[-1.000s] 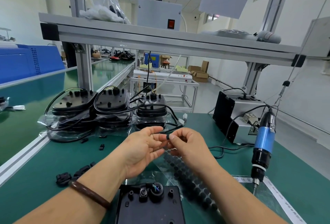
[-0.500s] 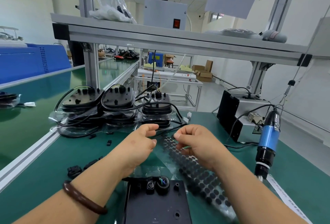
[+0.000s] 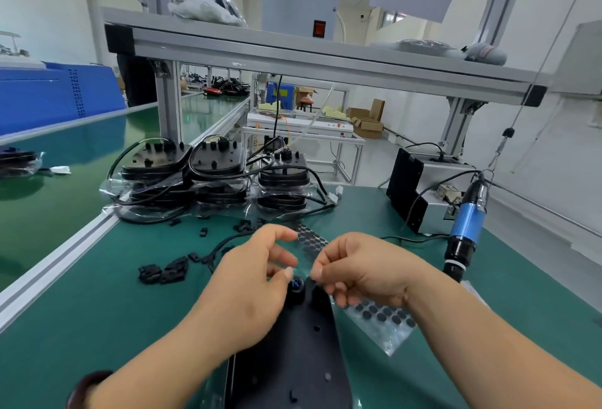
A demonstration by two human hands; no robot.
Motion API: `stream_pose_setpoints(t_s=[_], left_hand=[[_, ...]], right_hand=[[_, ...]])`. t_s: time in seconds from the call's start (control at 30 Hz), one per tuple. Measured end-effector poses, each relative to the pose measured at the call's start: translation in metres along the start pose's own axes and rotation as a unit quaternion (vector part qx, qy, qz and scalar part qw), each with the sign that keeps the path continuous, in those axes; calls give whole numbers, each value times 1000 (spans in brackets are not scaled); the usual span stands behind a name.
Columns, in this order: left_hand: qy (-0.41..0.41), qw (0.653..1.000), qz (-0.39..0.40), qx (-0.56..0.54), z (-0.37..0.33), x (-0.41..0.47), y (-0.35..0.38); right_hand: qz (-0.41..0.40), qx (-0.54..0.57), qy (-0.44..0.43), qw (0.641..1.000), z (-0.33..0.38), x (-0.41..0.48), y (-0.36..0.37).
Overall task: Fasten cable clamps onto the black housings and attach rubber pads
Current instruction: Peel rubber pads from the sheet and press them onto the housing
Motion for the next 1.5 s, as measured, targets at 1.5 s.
stream_pose_setpoints(t_s=[1.5], left_hand=[[35, 998, -22, 55, -15, -67, 5]], right_hand=[[-87, -130, 5, 988, -5, -42, 24]])
Point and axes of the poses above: each hand's wrist, its own x-axis towards the middle knuckle, its own y-axis out of the palm, z = x × y, the point moved 6 cm from there along x, towards the middle knuckle, and after that the axes turned 6 degrees about -y, right-handed, at the moved point
